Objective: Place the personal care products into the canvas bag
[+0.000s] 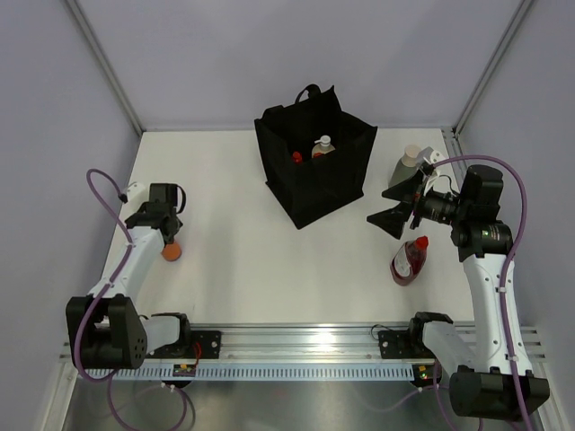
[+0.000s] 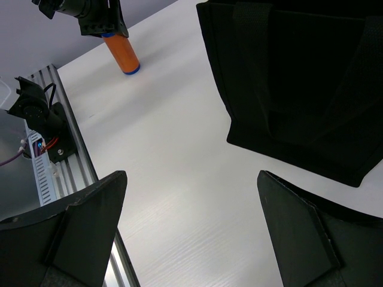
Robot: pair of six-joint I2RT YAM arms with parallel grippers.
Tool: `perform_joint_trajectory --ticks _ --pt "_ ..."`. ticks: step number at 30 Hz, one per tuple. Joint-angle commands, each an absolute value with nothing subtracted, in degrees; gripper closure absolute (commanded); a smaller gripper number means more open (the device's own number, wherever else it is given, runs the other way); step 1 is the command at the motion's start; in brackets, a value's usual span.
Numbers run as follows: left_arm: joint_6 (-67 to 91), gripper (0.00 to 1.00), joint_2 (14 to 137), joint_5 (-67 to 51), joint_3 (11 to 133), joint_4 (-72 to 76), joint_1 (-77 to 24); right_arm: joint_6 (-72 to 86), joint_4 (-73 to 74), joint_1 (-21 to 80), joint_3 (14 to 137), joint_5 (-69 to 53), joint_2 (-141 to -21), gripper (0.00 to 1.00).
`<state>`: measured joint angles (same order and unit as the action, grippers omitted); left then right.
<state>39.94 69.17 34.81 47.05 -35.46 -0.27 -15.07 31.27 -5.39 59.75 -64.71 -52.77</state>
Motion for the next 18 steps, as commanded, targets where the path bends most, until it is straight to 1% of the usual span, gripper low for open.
perform_joint_trajectory --ticks 1,2,5,6,8,9,12,13,15,17,18 --pt "38.0 0.96 66.4 32.5 47.1 -32.0 -0.1 -15.2 29.5 -6.1 59.5 -66.7 -51.9 0.01" --pt "37.2 0.99 65.2 31.9 47.3 -31.8 -0.1 -15.2 29.5 -6.1 59.5 -66.8 -51.8 0.01" --pt "34.1 1.0 62.2 25.1 48.1 -30.2 0.0 -15.2 29.5 -6.2 59.5 -66.8 -51.9 0.01" --pt "33.4 1.0 61.3 20.0 48.3 -29.8 -0.1 -15.2 29.4 -6.2 59.5 -66.9 -51.9 0.01" --pt "31.1 1.0 58.2 13.7 49.3 -28.0 -0.1 -15.1 29.5 -6.3 59.5 -66.9 -51.8 0.0" --pt "30.8 1.0 57.0 7.9 49.6 -27.3 -0.1 -15.2 29.5 -6.3 59.5 -66.9 -51.8 0.01" --pt "29.1 1.0 52.1 0.5 51.2 -23.2 -1.4 -15.5 29.6 -6.6 59.5 -67.2 -51.8 0.01" --pt "28.9 1.0 51.1 -4.1 51.8 -21.3 -1.9 -15.5 29.7 -6.6 59.4 -67.3 -51.7 0.01" --pt "29.5 1.0 49.2 -7.6 55.1 -19.7 -4.4 -15.6 29.7 -6.9 59.4 -67.5 -51.7 0.01" --pt "30.7 1.0 49.0 -7.6 58.2 -18.5 -7.0 -15.6 29.8 -7.0 59.4 -67.5 -51.8 0.01" --pt "30.7 1.0 49.7 -7.6 61.8 -18.0 -10.5 -15.7 29.6 -7.0 59.4 -67.5 -51.8 0.01"
